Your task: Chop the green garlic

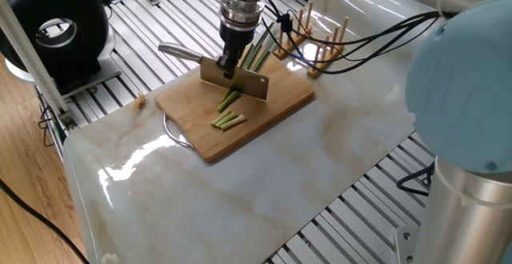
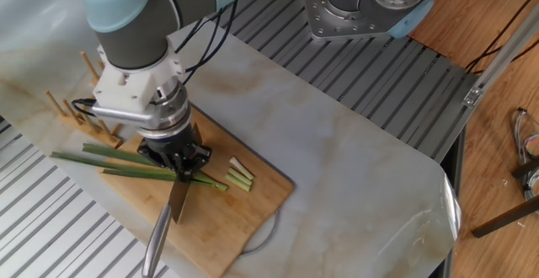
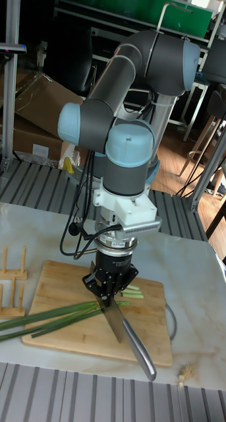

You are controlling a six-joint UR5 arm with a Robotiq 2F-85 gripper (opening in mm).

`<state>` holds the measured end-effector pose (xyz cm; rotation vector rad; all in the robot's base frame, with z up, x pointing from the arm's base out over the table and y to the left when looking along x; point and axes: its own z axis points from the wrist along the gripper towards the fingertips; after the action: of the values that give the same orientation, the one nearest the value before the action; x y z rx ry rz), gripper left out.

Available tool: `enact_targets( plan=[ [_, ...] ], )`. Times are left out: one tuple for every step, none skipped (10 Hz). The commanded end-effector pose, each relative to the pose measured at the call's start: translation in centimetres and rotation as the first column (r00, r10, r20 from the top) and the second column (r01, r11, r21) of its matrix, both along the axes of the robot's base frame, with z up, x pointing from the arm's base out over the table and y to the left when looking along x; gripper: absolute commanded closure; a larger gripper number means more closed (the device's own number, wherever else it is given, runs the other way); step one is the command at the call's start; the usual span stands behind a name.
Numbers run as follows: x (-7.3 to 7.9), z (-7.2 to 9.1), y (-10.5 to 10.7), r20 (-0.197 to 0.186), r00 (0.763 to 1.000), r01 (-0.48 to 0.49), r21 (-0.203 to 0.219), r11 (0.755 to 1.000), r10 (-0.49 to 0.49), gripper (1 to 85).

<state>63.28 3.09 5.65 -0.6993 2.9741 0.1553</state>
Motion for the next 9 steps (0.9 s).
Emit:
enact_targets(
  plan=[
    [-0.2,0.07,0.04,-0.033,0.999,0.02,0.001,1.0,-0.02,84.3],
    [-0.36,0.01,0.32,-0.045,0.999,0.028,0.009,1.0,-0.028,84.3],
    [-0.49,0.09,0.28,-0.056,0.998,0.032,0.002,0.999,-0.031,84.3],
    [-0.54,0.13,0.09,-0.063,0.997,0.034,-0.009,0.999,-0.034,84.3],
    [-0.75,0.16,0.0,-0.08,0.996,0.04,-0.019,0.999,-0.041,84.3],
    [-0.84,0.23,-0.13,-0.096,0.994,0.045,-0.032,0.998,-0.048,84.3],
    [-0.84,0.23,-0.06,-0.11,0.993,0.05,-0.037,0.998,-0.054,84.3],
    [-0.78,0.07,0.08,-0.116,0.992,0.052,-0.035,0.998,-0.056,84.3],
    [-0.7,0.03,0.16,-0.116,0.992,0.052,-0.033,0.998,-0.056,84.3]
  ],
)
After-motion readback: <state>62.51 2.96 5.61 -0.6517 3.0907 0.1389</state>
